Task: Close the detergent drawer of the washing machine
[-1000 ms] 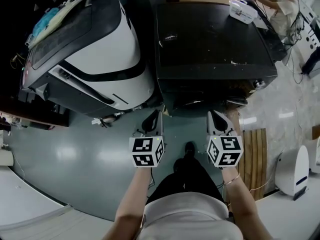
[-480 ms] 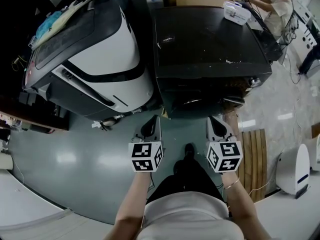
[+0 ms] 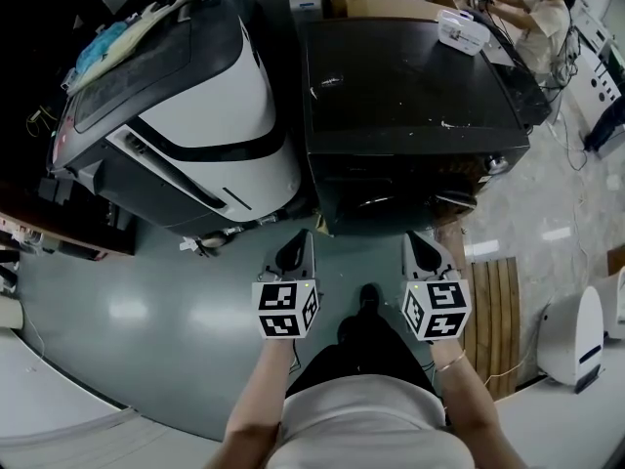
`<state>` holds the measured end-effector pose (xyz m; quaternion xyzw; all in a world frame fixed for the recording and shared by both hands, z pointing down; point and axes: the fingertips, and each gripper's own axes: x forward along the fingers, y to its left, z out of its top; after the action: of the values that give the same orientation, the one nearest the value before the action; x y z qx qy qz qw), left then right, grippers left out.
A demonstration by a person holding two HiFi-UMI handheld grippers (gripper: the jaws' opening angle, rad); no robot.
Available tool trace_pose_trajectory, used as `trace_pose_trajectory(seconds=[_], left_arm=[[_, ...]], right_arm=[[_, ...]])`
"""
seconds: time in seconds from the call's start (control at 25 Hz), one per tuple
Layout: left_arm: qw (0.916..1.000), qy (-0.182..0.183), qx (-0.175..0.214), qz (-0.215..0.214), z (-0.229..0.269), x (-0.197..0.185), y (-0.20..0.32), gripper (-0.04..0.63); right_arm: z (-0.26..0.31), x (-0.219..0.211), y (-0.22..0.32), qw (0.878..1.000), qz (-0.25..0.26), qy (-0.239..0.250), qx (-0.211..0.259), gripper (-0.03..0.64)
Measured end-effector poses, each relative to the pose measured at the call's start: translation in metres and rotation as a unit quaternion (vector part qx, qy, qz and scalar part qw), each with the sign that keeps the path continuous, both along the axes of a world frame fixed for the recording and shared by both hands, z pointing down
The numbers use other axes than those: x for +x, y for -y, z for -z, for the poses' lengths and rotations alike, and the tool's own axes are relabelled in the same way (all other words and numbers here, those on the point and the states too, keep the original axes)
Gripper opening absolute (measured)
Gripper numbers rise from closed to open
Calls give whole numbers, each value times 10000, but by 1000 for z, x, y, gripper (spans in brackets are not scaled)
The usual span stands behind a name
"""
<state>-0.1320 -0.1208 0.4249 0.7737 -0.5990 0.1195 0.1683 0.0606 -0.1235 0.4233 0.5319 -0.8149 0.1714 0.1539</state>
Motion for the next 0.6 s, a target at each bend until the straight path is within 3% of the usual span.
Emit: trace_pose_trajectory(seconds=[0.6], left_arm=[[10000,-8,-54,18,-4,1,3,-5]], right_arm=[[0,0,4,10000,30,47,-40,2]])
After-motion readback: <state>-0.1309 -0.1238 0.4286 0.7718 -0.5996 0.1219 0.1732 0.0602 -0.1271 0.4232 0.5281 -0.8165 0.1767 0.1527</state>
